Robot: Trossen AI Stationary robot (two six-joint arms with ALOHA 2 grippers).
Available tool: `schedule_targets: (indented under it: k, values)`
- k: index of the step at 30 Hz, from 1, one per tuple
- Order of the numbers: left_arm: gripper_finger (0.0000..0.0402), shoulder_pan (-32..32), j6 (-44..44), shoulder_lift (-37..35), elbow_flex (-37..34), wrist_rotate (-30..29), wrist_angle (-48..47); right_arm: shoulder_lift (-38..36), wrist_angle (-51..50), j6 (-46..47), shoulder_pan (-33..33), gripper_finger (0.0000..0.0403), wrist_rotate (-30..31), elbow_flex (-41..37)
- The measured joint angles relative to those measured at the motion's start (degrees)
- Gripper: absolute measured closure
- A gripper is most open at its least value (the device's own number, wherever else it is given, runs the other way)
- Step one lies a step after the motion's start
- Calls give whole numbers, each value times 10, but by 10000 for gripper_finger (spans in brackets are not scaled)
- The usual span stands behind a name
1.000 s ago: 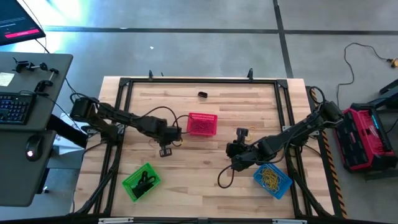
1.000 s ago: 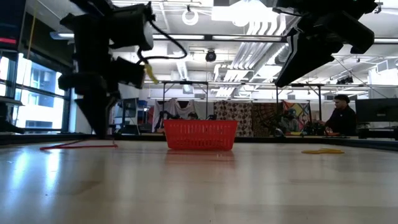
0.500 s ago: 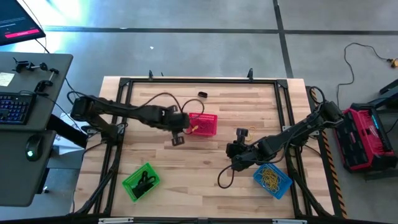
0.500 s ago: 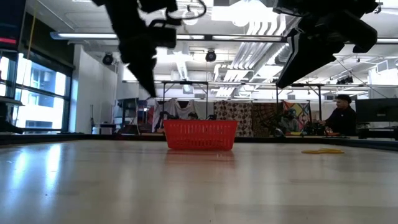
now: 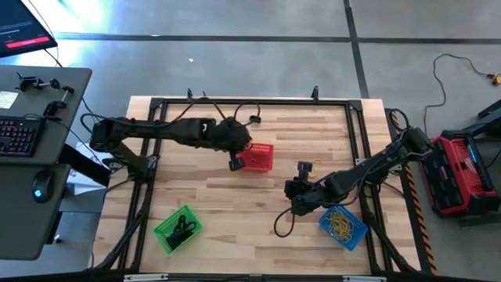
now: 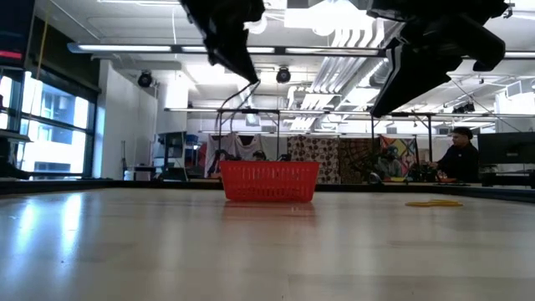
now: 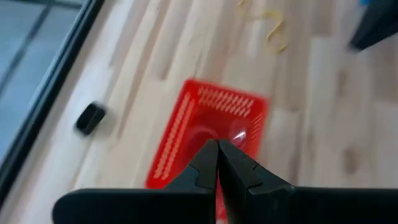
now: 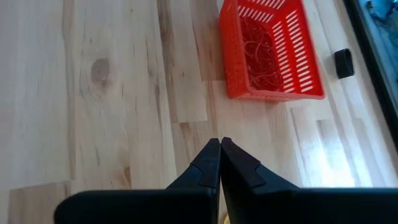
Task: Sort rubber bands into baskets
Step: Put the red rubber band into the red bin
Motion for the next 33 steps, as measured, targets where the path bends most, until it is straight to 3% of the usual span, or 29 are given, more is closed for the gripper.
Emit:
schedule_targets:
  k: [5,18,33]
  values:
    - [401,12,10,2,0,44,50,0,14,-14,-1,403,19,-4]
    - [401,44,29,75,0,79,78,-5,324,-63,-58,403,-59,-195]
    - [401,67,41,174,0,129,109,-6,345,-56,-59,403,-66,-206]
